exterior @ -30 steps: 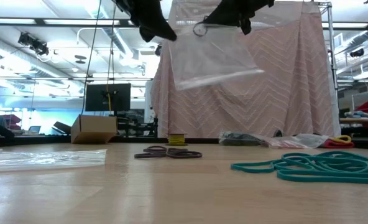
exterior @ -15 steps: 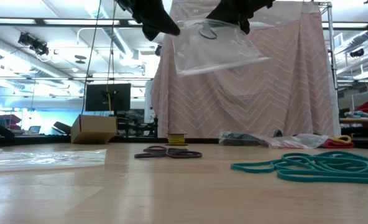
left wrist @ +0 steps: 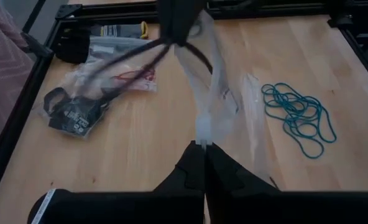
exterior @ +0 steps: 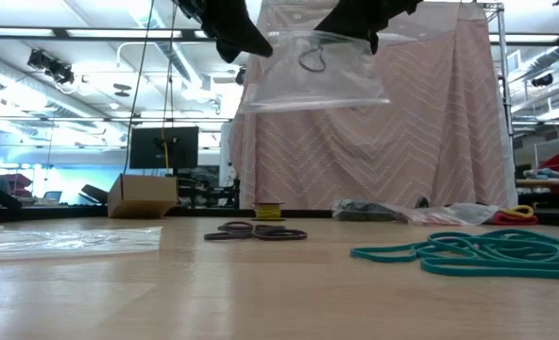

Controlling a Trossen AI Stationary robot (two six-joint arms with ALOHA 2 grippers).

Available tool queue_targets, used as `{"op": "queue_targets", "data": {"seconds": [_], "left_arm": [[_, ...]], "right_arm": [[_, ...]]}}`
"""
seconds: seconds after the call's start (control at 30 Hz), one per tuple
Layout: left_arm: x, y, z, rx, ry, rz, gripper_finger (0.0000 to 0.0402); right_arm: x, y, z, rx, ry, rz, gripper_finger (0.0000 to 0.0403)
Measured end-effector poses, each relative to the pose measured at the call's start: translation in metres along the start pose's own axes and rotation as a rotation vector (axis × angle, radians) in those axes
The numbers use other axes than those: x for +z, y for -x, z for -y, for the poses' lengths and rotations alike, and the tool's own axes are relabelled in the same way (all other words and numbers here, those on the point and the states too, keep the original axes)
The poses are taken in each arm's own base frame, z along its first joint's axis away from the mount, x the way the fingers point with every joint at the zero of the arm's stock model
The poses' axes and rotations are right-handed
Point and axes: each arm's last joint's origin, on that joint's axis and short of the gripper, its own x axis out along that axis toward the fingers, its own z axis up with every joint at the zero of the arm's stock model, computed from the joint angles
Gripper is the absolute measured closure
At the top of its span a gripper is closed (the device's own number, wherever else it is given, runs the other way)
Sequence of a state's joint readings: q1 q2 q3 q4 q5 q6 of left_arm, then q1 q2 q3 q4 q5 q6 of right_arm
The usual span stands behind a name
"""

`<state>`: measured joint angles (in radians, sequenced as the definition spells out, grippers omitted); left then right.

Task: Sort rubber bands
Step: Put the violet rubber band into the transparent bag

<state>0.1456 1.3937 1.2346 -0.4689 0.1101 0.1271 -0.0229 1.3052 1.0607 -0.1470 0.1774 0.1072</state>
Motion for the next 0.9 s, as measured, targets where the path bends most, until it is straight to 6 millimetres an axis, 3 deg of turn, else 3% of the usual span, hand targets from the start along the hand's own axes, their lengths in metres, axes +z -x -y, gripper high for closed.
{"op": "queue_targets", "data": {"seconds": [0.9], "left_arm": [[0.0030, 0.0011, -0.0064, -0.027, -0.021, 0.045, 0.0401]], "right_arm": [[-0.0086, -0.0002, 0.0005, 0.264, -0.042, -0.123, 0.0400]]}}
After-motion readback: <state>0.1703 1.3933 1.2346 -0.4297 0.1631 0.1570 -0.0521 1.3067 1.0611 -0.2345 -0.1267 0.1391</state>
